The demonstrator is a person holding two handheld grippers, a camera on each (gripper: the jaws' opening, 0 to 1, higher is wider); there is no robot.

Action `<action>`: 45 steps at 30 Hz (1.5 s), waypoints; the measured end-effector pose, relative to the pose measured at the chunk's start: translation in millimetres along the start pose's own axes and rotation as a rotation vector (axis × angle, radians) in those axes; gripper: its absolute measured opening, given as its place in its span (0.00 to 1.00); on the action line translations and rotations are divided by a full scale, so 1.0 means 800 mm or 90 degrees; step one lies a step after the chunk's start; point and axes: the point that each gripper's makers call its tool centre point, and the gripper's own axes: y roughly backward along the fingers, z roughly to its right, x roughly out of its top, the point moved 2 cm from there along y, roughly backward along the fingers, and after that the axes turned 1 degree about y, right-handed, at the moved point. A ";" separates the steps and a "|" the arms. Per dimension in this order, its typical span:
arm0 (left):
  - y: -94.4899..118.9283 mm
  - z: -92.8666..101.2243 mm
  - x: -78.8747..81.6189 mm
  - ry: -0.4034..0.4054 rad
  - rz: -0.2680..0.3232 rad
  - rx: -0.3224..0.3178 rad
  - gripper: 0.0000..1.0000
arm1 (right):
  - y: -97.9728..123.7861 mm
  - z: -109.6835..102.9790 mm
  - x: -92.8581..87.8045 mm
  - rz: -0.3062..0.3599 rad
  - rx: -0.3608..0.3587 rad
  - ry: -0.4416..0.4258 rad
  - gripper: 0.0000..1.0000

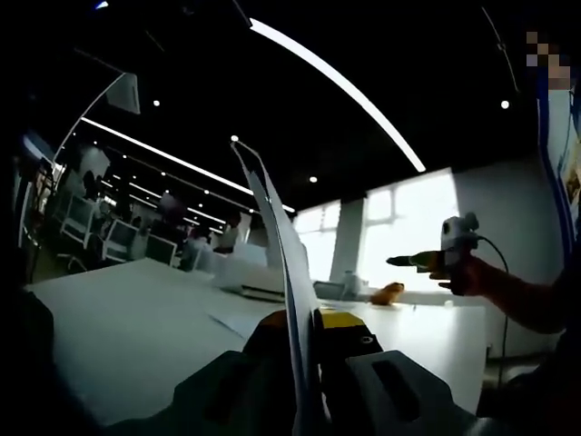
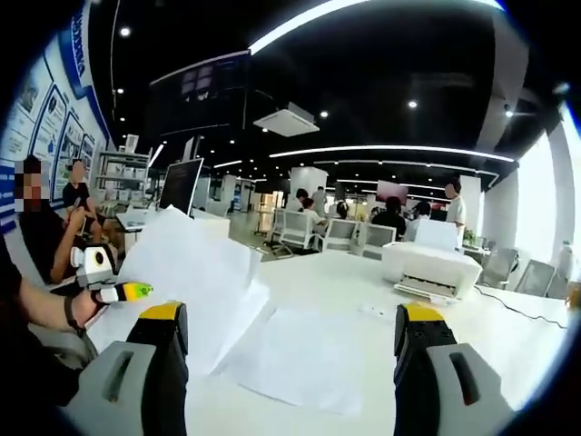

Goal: Organize the stack of printing papers by aligning and flattening the scattered papers on the table

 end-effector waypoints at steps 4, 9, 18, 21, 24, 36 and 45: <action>0.001 0.000 0.001 0.002 0.003 0.002 0.07 | 0.005 -0.003 0.004 0.007 0.001 0.000 0.90; 0.001 0.000 0.002 0.001 0.006 0.002 0.07 | 0.012 -0.001 0.005 0.007 -0.002 0.002 0.90; 0.002 0.001 0.001 0.003 0.005 0.000 0.07 | 0.015 0.000 0.006 0.008 -0.007 0.003 0.90; 0.001 0.001 0.001 0.003 0.004 0.000 0.07 | 0.015 -0.001 0.006 0.009 -0.007 0.003 0.90; 0.002 0.001 0.002 0.003 0.006 0.000 0.07 | 0.015 0.000 0.006 0.010 -0.007 0.001 0.90; 0.001 0.000 0.001 0.002 0.004 0.001 0.07 | 0.017 -0.001 0.005 0.009 -0.006 0.004 0.90; 0.001 0.000 0.000 0.003 0.002 0.002 0.07 | 0.021 0.000 0.002 0.002 -0.008 0.012 0.90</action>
